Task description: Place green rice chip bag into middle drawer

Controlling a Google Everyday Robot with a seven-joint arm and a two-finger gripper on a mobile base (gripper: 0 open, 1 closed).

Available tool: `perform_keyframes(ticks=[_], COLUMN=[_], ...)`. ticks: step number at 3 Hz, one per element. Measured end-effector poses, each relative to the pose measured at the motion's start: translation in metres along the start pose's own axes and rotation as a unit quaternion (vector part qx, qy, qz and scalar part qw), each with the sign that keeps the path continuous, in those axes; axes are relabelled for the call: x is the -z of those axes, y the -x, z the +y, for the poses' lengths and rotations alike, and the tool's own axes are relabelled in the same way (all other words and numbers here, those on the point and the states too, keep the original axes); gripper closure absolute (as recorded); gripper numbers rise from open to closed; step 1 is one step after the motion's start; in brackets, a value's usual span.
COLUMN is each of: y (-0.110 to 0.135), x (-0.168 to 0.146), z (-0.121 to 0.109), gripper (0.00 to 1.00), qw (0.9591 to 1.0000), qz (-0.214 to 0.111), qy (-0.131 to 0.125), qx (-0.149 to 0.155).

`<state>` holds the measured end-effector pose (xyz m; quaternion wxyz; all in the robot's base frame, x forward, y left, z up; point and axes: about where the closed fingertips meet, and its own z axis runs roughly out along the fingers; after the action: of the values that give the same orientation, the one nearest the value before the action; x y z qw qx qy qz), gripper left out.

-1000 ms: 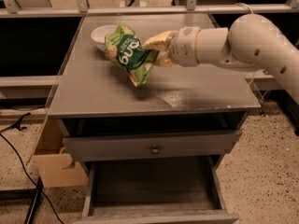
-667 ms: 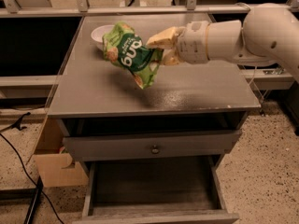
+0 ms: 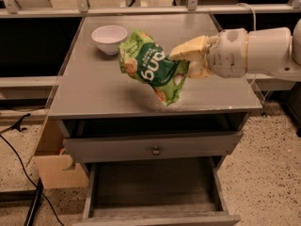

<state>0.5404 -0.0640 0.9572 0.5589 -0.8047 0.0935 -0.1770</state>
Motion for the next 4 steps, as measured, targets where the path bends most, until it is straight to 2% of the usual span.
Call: perform_keyframes(ticks=[2, 4], y=[0.020, 0.072], x=[0.020, 0.064], z=[-0.006, -0.029], gripper=[1.00, 1.00], qw=[0.9999, 0.9999], qz=[-0.008, 0.007], qy=[0.007, 0.012], qx=[-0.004, -0.006])
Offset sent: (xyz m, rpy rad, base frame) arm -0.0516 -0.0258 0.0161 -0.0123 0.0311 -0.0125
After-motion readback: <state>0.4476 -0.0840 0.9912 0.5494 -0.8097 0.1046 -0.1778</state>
